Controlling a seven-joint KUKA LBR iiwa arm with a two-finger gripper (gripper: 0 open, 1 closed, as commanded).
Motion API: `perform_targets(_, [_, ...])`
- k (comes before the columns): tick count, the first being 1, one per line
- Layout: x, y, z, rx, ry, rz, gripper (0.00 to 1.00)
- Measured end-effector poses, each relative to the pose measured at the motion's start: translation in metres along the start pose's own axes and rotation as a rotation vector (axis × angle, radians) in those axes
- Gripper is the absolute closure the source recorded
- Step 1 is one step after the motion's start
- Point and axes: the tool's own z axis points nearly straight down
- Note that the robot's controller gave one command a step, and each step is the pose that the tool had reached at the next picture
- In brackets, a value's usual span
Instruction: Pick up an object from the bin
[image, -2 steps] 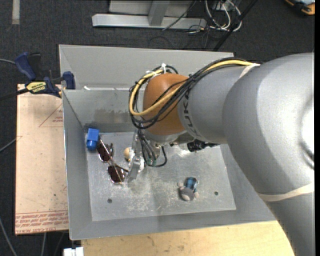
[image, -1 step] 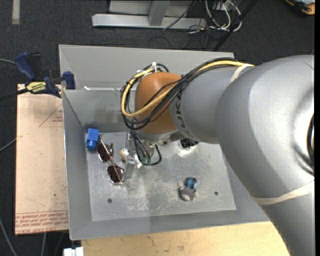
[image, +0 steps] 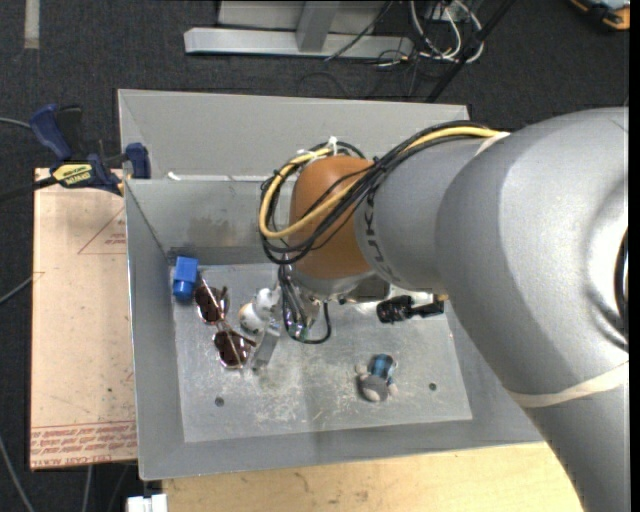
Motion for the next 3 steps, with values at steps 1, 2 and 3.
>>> perform_targets(1, [-0.0090,0.0031,0.0000,-0.001,-0.002,-0.090,1.00])
perform_targets(2, [-0.0091,0.0031,0.0000,-0.001,-0.002,-0.090,1.00])
perform_targets(3, [-0.0066,0.0013,-0.0096,0.005,0.007,-0.090,1.00])
